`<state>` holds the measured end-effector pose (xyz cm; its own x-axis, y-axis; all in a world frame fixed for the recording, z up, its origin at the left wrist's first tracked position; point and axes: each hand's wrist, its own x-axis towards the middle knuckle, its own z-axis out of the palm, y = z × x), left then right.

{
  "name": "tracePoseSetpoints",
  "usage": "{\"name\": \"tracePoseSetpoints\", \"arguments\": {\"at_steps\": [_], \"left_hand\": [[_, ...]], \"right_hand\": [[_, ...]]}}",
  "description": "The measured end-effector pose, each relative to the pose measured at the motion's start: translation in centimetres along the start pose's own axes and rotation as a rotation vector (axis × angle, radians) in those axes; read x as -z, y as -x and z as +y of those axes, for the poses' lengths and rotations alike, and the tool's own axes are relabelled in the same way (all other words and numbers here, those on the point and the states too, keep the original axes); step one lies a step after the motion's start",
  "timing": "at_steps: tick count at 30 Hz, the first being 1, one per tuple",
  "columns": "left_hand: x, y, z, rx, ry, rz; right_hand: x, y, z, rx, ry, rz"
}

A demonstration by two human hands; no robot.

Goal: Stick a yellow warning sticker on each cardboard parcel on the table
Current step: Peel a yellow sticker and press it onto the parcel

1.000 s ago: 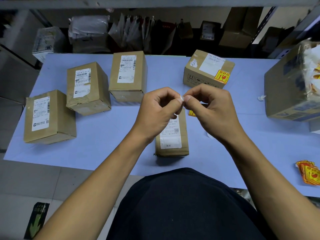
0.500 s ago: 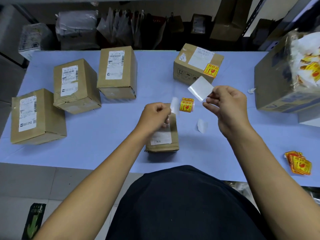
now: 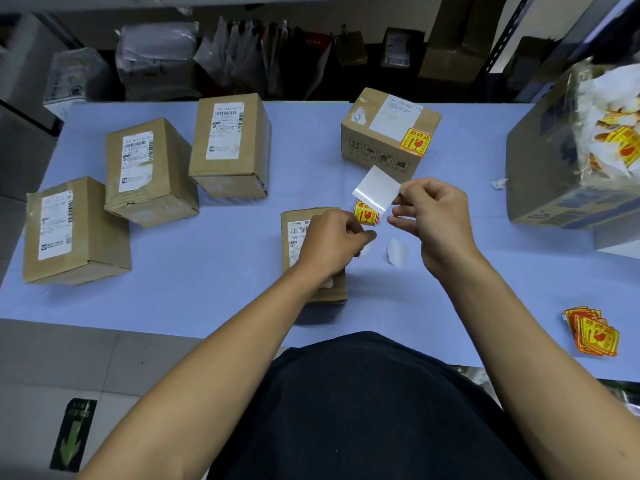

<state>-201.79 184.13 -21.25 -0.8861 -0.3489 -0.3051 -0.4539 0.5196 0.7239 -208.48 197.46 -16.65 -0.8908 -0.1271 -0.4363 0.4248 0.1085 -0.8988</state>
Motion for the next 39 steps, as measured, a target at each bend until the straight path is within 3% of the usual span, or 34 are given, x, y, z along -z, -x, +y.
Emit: {"name": "tracePoseSetpoints", "arguments": {"at_steps": [3,9,14,16,17,20,21,23,35,37,39], "left_hand": [[0.6,0.8,-0.4,-0.074,-0.095,0.157],[1.8,1.8,-0.8,-0.664,-0.496,0.431],[2.3,1.2,-1.1,-0.860,-0.581,0.569],[2.3,1.5,-1.1,-0.710,-0.364,0.523],[2.2,1.7,-0.8,-0.516,-0.123,0.475],[2.8,1.7,0.6,0.211,0.973,0.209],[3.1,1.8,0.5,0.351,1.249,0.113],[3.4,2.0,0.1,0.455,1.476,0.005],[3.1,3.5,-1.9,0.439,1.448,-0.042],[3.3,3.7,-2.3,0.444,1.332,-0.043],[3.6,3.6,-2.9,0.450,1.012,0.034]], "right_hand": [[-0.2,0.0,0.5,0.025,0.051,0.036],[-1.4,0.6,1.1,-0.007,0.107,-0.013],[-2.0,1.0,1.3,-0.071,0.076,-0.071],[-1.9,1.1,1.3,-0.099,0.012,-0.111],[-1.9,1.1,1.3,-0.120,-0.057,-0.137],[-1.7,1.1,1.3,-0.200,-0.259,-0.209],[-1.8,1.1,1.3,-0.215,-0.249,-0.217],[-2.3,1.4,1.6,-0.243,-0.167,-0.214],[-4.0,2.7,2.0,-0.107,-0.053,-0.286],[-4.2,2.9,2.2,-0.082,-0.040,-0.249],[-4.1,2.9,2.4,-0.050,-0.005,-0.216]]}}
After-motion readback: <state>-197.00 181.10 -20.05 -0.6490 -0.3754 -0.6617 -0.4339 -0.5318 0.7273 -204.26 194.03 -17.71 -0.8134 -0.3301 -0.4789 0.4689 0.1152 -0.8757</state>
